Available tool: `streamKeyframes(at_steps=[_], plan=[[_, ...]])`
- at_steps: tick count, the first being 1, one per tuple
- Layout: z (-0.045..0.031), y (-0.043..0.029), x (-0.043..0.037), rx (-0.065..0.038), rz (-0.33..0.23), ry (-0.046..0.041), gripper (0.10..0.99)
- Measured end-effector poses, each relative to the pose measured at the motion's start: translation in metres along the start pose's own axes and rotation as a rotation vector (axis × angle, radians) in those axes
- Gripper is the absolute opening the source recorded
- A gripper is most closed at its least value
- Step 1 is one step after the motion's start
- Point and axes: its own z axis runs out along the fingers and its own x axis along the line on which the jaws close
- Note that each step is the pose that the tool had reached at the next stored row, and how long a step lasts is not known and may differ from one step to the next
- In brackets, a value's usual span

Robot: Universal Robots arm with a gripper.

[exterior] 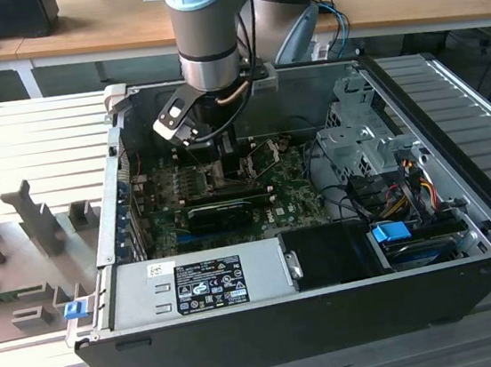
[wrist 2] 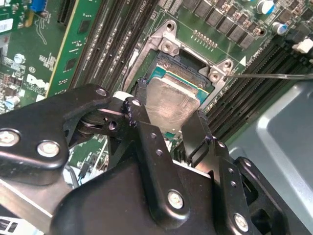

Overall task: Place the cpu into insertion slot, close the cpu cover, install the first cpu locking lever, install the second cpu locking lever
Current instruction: 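Place the cpu into insertion slot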

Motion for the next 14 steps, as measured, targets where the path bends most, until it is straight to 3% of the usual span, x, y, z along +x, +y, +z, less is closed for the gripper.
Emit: streamKeyframes(at_steps=[14], plan=[[0.0125,-0.0013,-0.0001,0.0,0.019,-0.0016,0.529]])
